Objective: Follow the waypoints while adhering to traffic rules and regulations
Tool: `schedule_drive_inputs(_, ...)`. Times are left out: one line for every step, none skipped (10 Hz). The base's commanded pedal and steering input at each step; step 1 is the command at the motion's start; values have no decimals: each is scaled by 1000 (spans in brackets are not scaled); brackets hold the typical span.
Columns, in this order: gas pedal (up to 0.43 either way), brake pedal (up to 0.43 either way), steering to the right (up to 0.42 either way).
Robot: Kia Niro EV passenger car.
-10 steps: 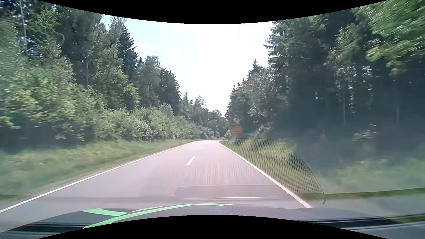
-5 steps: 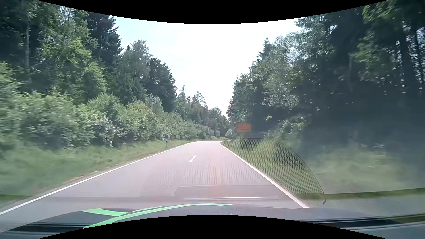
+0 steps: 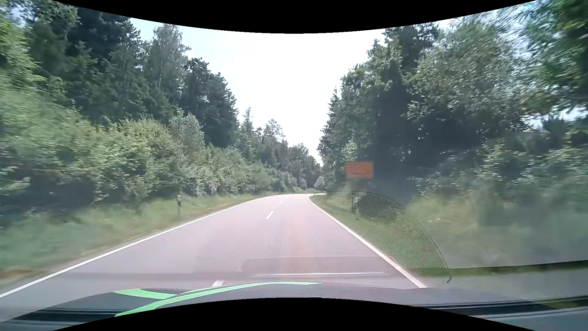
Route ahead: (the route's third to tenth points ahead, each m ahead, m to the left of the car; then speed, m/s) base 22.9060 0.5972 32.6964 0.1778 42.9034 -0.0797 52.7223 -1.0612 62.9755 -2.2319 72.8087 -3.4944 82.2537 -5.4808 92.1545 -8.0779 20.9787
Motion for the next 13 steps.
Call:
schedule_drive_inputs(0, 140, -1)
schedule_drive_inputs(0, 152, 0)
schedule_drive_inputs(0, 159, 0)
schedule_drive_inputs(0, 159, 0)
schedule_drive_inputs(0, 165, 1)
schedule_drive_inputs(0, 171, 1)
schedule_drive_inputs(0, 171, 2)
schedule_drive_inputs(0, 171, 2)
schedule_drive_inputs(0, 171, 3)
schedule_drive_inputs(0, 177, 4)
schedule_drive_inputs(0, 177, 7)
schedule_drive_inputs(0, 177, 15)
schedule_drive_inputs(0, 177, 18)
